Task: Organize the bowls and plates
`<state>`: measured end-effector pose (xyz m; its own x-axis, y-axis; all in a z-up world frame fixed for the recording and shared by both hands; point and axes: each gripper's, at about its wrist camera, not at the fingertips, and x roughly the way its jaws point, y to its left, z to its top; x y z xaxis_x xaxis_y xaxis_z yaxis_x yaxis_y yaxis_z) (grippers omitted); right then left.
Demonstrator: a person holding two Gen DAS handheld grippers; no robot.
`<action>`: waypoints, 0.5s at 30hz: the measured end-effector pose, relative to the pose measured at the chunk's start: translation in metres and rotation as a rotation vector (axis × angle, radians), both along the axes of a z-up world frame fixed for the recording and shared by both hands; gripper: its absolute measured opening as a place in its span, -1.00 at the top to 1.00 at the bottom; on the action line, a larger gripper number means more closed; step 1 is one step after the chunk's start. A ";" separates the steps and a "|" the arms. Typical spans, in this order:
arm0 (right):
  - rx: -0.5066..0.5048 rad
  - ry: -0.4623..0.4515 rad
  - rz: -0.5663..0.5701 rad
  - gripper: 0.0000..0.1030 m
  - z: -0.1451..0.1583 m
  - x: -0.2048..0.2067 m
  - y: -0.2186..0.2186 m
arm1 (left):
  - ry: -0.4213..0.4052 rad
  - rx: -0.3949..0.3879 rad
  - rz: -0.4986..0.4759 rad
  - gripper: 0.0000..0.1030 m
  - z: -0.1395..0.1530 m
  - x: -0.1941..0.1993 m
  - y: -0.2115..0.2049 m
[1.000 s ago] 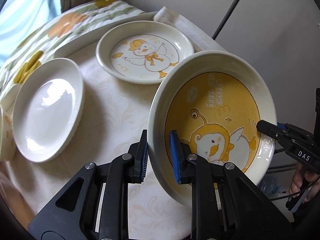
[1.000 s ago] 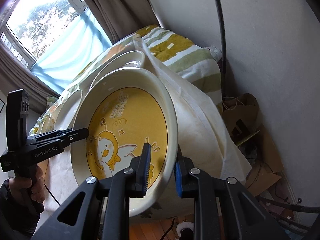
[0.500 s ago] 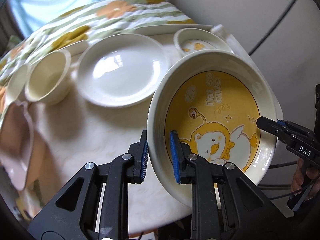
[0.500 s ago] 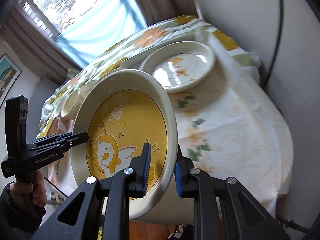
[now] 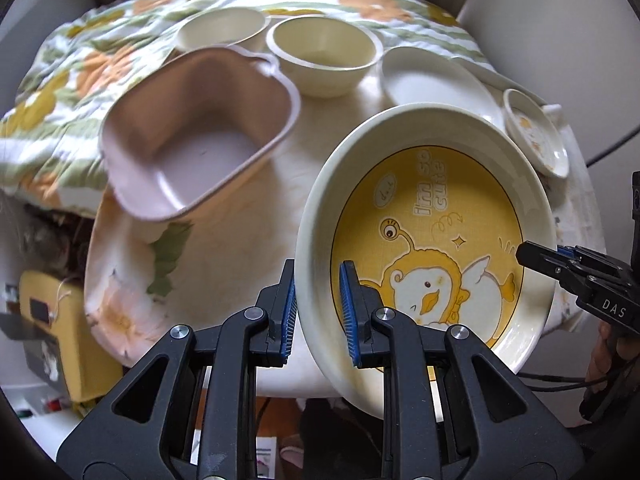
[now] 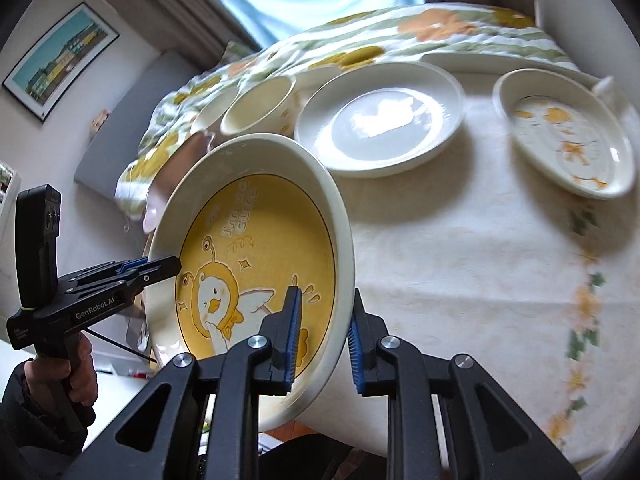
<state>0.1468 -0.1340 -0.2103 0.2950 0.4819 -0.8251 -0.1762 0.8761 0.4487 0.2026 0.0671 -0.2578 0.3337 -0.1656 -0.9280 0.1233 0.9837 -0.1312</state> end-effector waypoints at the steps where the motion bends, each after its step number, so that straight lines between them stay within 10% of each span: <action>1: 0.000 0.012 0.011 0.62 -0.005 0.003 0.008 | 0.010 -0.001 0.010 0.65 -0.005 0.002 0.005; 15: -0.052 0.078 0.034 0.62 -0.035 0.026 0.048 | 0.069 -0.034 0.056 0.66 -0.040 0.018 0.024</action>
<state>0.1723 -0.0855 -0.2458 0.2132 0.4465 -0.8690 -0.1729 0.8926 0.4163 0.2210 0.0915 -0.2974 0.2787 -0.1803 -0.9433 0.0578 0.9836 -0.1709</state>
